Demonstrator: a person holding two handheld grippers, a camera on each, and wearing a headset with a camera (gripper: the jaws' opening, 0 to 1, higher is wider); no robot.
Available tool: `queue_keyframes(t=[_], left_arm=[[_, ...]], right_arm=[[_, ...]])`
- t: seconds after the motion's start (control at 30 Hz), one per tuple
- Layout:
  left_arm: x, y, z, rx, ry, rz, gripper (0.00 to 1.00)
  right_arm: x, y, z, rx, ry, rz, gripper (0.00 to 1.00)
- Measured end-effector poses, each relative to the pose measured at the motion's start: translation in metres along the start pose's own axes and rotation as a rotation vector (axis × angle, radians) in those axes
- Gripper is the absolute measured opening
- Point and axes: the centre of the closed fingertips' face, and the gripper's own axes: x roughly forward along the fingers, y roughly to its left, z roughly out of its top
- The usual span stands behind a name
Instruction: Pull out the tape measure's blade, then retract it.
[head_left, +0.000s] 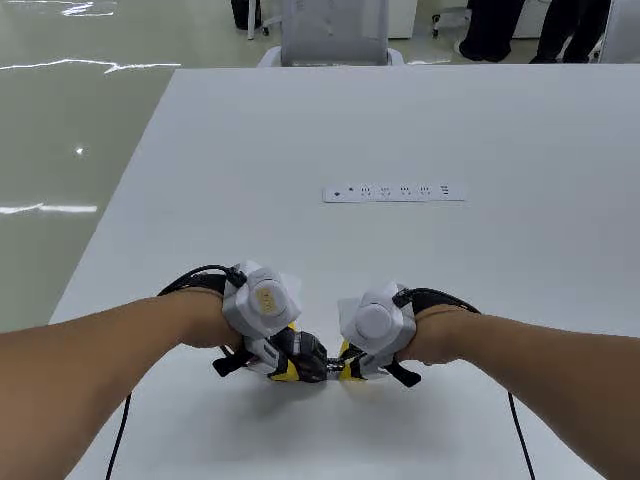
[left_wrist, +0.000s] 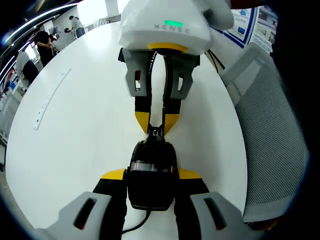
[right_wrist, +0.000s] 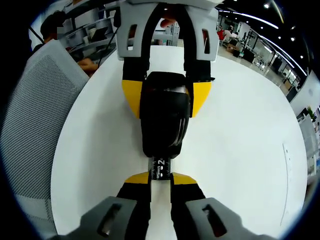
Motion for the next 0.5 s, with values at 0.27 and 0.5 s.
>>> queue_keyframes(t=[0.27,0.5], left_arm=[[0.0003,0.0006,-0.0003,-0.002,0.001,0.002,0.32],[0.0003,0.0008,-0.0001,-0.005,-0.001,0.003,0.32]], right_arm=[[-0.0025,-0.0002,-0.0051,0.0,0.007,0.001,0.13],[-0.0036,-0.0011,-0.0086,-0.006,0.01,0.001,0.13]])
